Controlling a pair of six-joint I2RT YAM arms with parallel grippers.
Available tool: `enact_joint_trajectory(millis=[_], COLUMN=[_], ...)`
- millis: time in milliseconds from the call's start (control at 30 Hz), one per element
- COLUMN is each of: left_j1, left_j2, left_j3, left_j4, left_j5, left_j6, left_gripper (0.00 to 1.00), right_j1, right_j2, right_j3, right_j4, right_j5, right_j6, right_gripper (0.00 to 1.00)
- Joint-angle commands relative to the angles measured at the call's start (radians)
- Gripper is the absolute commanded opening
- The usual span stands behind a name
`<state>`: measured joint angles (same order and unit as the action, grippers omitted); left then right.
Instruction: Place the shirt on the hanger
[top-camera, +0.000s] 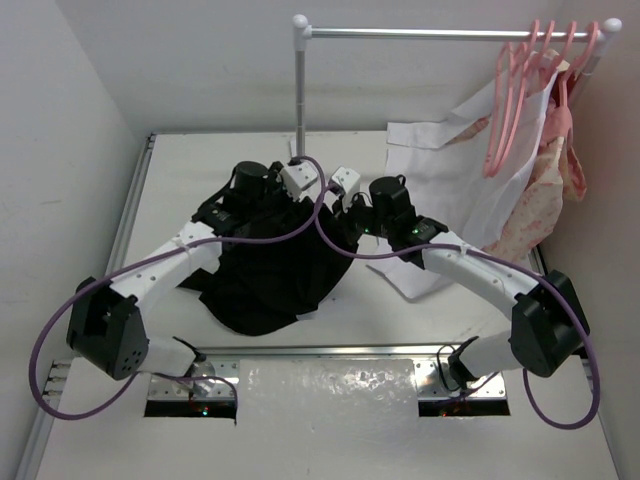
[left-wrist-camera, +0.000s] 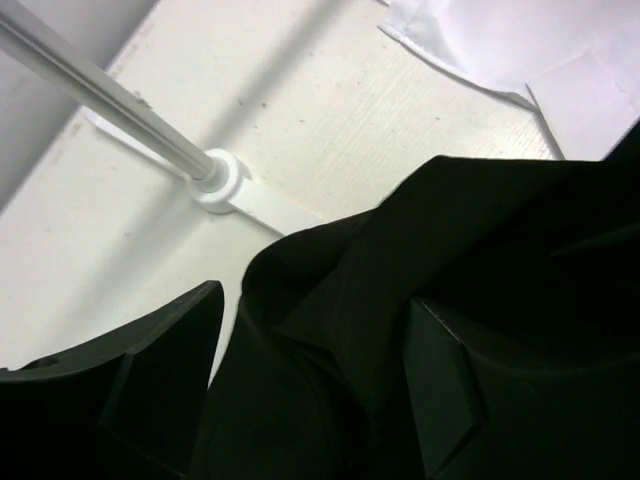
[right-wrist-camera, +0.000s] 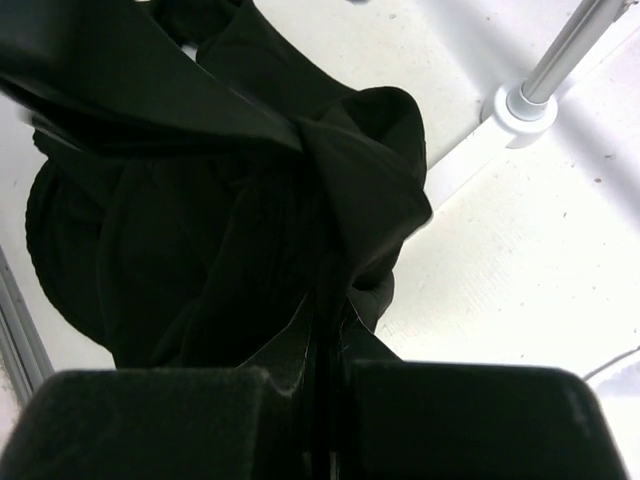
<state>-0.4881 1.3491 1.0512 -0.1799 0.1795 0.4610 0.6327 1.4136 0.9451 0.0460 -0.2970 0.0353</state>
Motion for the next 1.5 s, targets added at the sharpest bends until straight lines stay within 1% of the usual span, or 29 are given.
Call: enact_joint_trajectory(millis=[0, 100, 267, 300, 333, 367, 400, 433, 467, 500, 533, 600, 633, 667, 700, 733, 800, 833, 933, 967, 1000, 1033, 1067, 1100, 1133, 1167, 1233, 1300, 1467], left_j1=[0.003, 0.005, 0.003, 0.005, 0.003, 0.005, 0.005, 0.009, 0.014, 0.017, 0.025, 0.034, 0.037, 0.037, 0.037, 0.037, 0.037, 0.037, 0.031, 0.026, 0.020, 0.019, 0.019, 0.019, 0.017, 0.019, 0.019, 0.017, 0.017], left_j2=[0.056, 0.084, 0.108, 0.110, 0.110, 0.108, 0.107, 0.095, 0.085, 0.078, 0.062, 0.033, 0.024, 0.015, -0.002, -0.008, -0.019, -0.019, -0.016, -0.013, -0.008, -0.004, 0.007, 0.013, 0.019, 0.025, 0.041, 0.053, 0.067], left_j3=[0.021, 0.017, 0.009, 0.004, 0.003, 0.003, -0.002, -0.006, -0.013, -0.011, -0.008, 0.001, 0.004, 0.006, 0.004, 0.006, 0.012, 0.016, 0.041, 0.053, 0.058, 0.064, 0.079, 0.087, 0.096, 0.107, 0.115, 0.113, 0.124], left_j4=[0.013, 0.045, 0.037, 0.042, 0.048, 0.052, 0.068, 0.079, 0.085, 0.082, 0.077, 0.057, 0.051, 0.045, 0.042, 0.037, 0.023, 0.014, 0.007, 0.010, 0.013, 0.016, 0.019, 0.019, 0.017, 0.019, 0.028, 0.037, 0.033], left_j5=[0.045, -0.008, 0.090, 0.087, 0.083, 0.069, 0.049, 0.025, 0.025, 0.023, 0.018, 0.012, 0.005, -0.001, -0.009, -0.008, 0.011, 0.020, 0.049, 0.049, 0.043, 0.043, 0.041, 0.037, 0.035, 0.028, -0.001, -0.035, -0.037], left_j6=[-0.044, -0.050, -0.024, -0.027, -0.030, -0.031, -0.045, -0.048, -0.048, -0.050, -0.054, -0.068, -0.071, -0.073, -0.081, -0.084, -0.097, -0.105, -0.133, -0.136, -0.137, -0.142, -0.153, -0.157, -0.160, -0.171, -0.182, -0.194, -0.205], left_gripper=[0.68, 0.64, 0.71, 0.64, 0.54, 0.34, 0.00, 0.00, 0.00, 0.00, 0.00, 0.00, 0.00, 0.00, 0.00, 0.00, 0.00, 0.00, 0.00, 0.00, 0.00, 0.00, 0.00, 0.00, 0.00, 0.00, 0.00, 0.00, 0.00], right_j1=[0.007, 0.009, 0.007, 0.007, 0.007, 0.007, 0.007, 0.007, 0.005, 0.005, 0.005, -0.002, -0.010, -0.014, -0.025, -0.025, -0.021, -0.013, 0.057, 0.085, 0.146, 0.175, 0.223, 0.249, 0.277, 0.306, 0.373, 0.398, 0.401], right_j2=[-0.047, -0.051, -0.047, -0.045, -0.044, -0.044, -0.044, -0.044, -0.047, -0.051, -0.054, -0.070, -0.077, -0.094, -0.108, -0.123, -0.171, -0.185, -0.211, -0.217, -0.237, -0.246, -0.254, -0.264, -0.266, -0.262, -0.219, -0.171, 0.006], right_j3=[-0.002, -0.008, -0.011, -0.011, -0.011, -0.011, -0.012, -0.014, -0.017, -0.020, -0.025, -0.042, -0.049, -0.072, -0.086, -0.101, -0.167, -0.219, -0.246, -0.249, -0.252, -0.265, -0.276, -0.308, -0.328, -0.348, -0.377, -0.367, -0.290], right_j4=[0.075, 0.081, 0.072, 0.069, 0.068, 0.061, 0.058, 0.055, 0.043, 0.038, 0.031, 0.008, 0.002, 0.002, 0.008, 0.015, 0.096, 0.180, 0.210, 0.201, 0.201, 0.218, 0.235, 0.291, 0.292, 0.374, 0.467, 0.489, 0.508], right_j5=[-0.045, -0.063, -0.082, -0.080, -0.082, -0.082, -0.088, -0.088, -0.076, -0.076, -0.039, 0.057, 0.085, 0.113, 0.143, 0.207, 0.214, 0.194, 0.223, 0.298, 0.352, 0.402, 0.503, 0.556, 0.606, 0.693, 0.745, 0.765, 0.840], right_j6=[0.009, 0.006, -0.009, -0.015, -0.020, -0.021, -0.025, -0.029, -0.029, -0.029, -0.028, -0.006, 0.015, 0.041, 0.120, 0.167, 0.275, 0.305, 0.342, 0.331, 0.318, 0.316, 0.328, 0.337, 0.342, 0.344, 0.342, 0.362, 0.416], right_gripper=[0.00, 0.00, 0.00, 0.00, 0.00, 0.00, 0.00, 0.03, 0.15, 0.32, 0.53, 0.68, 0.72, 0.72, 0.72, 0.69, 0.64, 0.62, 0.61, 0.62, 0.64, 0.65, 0.66, 0.66, 0.65, 0.65, 0.66, 0.68, 0.76])
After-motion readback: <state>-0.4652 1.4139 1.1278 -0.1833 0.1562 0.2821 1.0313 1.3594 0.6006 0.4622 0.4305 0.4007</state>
